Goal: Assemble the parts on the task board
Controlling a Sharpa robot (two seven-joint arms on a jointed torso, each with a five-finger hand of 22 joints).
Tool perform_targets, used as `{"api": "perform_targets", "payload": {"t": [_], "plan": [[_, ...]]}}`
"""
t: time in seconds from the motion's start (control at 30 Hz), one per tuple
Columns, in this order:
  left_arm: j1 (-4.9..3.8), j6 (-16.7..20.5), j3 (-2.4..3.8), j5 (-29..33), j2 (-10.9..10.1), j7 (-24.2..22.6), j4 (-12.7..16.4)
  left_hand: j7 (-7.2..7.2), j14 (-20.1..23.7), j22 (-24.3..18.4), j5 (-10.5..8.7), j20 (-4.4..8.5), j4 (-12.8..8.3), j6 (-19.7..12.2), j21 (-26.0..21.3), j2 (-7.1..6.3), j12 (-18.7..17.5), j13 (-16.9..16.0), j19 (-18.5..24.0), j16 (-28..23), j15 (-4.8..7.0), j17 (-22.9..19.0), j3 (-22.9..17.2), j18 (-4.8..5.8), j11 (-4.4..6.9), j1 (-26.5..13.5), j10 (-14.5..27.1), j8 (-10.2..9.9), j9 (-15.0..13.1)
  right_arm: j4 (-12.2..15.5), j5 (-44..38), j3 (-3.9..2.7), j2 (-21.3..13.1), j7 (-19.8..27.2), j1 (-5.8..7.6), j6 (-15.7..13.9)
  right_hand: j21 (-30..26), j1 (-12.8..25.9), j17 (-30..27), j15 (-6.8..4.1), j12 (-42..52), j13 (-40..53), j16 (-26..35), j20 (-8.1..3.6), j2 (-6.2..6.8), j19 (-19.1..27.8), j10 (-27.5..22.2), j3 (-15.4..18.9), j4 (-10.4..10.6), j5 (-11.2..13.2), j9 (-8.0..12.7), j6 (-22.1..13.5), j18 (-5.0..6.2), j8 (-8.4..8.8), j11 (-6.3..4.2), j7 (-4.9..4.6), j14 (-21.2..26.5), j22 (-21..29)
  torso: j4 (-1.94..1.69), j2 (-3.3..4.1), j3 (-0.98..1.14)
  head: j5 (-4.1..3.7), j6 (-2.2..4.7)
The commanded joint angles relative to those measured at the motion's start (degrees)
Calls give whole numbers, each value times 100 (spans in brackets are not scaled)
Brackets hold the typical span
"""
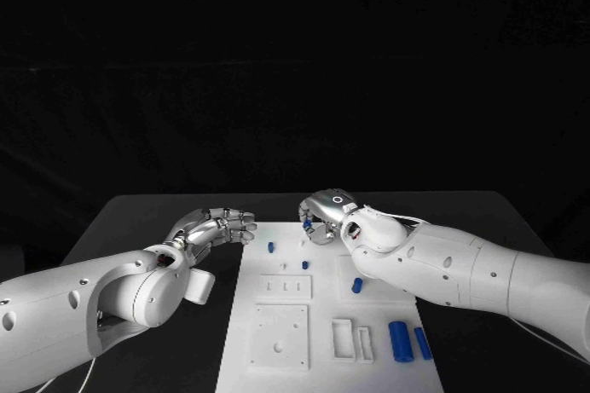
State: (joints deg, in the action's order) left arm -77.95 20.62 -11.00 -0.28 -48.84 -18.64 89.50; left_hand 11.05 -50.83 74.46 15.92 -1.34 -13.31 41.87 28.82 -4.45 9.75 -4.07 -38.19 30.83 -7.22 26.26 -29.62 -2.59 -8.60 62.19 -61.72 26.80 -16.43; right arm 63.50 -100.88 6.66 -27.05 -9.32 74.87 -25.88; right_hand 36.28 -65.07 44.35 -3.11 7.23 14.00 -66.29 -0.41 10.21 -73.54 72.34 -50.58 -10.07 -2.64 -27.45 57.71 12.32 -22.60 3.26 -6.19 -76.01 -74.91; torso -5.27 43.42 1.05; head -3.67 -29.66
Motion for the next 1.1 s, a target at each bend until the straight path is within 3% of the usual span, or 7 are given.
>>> {"api": "perform_targets", "payload": {"t": [0.03,0.27,1.1], "plan": [[-10,-98,6,-17,12,-33,21,30,42,6,-21,-8,-5,-41,-6,-5,-21,6,49,-32,3,-8,-24,-39,-22,-46,19,-31,6,-64,-92,-3,55,-21,-3,44,35,-49,-8,-112,33,26,-31,-48,-5,20,351,-7,12,-15,-182,26,268,-6,-104,-11,94,-142,-22,14,-6,-7,1],[-42,-74,6,-17,-31,-16,43,31,43,8,-22,-9,-13,-43,-6,-12,-23,6,51,-32,2,-8,-27,-40,-23,-47,21,-32,6,-95,-131,-3,72,-61,-4,120,48,-51,-11,-111,28,41,-30,-50,-8,24,345,-5,13,-15,-187,23,268,-1,-102,-12,95,-142,-44,50,-8,-26,26],[-103,-68,6,-17,-53,-41,72,32,43,11,-21,-9,-31,-46,-6,-18,-26,4,52,-30,2,-9,-39,-41,-23,-42,21,-34,4,-293,-83,0,169,-42,-14,380,123,-27,-35,-95,-15,115,-17,-55,14,64,292,10,28,-15,-212,-6,268,34,-86,-25,113,-141,-41,100,-18,26,-1]]}}
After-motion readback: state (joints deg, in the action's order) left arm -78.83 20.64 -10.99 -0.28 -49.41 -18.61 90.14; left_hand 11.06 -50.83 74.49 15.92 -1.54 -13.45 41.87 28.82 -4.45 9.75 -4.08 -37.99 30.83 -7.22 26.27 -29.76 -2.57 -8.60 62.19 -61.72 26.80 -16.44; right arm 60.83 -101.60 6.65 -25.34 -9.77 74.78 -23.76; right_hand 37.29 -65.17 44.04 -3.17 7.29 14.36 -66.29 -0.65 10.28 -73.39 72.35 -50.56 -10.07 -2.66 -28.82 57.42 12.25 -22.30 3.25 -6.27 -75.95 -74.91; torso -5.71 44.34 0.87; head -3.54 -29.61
